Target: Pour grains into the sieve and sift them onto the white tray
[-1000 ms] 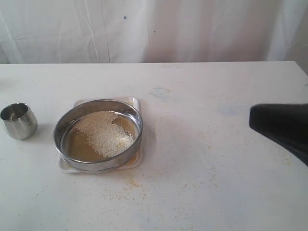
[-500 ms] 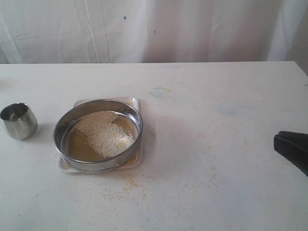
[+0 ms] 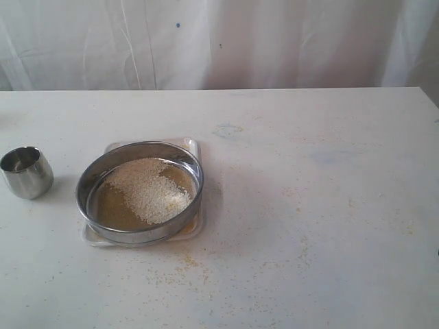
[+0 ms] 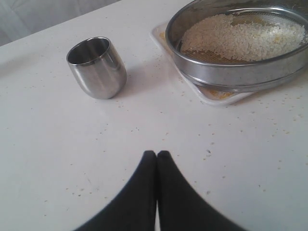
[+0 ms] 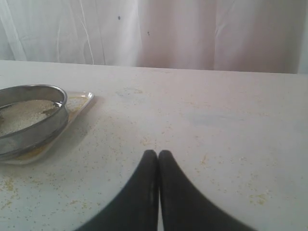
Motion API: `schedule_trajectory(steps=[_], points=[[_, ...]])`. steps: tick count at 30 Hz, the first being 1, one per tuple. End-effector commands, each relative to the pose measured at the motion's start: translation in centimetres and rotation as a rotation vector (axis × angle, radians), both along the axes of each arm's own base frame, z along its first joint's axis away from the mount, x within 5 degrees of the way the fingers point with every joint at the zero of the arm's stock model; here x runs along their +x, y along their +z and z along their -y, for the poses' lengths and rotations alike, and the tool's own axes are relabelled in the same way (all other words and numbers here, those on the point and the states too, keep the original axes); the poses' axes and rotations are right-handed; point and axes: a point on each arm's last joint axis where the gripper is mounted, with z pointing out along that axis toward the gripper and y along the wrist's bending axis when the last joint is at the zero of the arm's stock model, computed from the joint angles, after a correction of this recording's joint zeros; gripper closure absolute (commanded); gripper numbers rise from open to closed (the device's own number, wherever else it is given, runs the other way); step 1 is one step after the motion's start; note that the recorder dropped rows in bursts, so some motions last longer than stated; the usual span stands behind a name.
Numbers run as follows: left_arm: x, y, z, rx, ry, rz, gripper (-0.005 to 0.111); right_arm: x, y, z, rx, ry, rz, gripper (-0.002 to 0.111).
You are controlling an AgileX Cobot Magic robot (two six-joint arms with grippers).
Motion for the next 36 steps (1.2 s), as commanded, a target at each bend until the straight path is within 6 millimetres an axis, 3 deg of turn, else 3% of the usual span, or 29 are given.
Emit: schedule_trajectory(steps=[1,36], points=[[-0.02,-0.10,0.03,0.000,-0.005,0.002,0.107,-0.09,-0.56,0.05,-0.004,-0.006,-0.048,0.108],[-0.02,-0.10,0.03,0.000,-0.005,0.002,0.107,-0.11,-0.62,0.05,-0.006,-0.006,-0.056,0.108]])
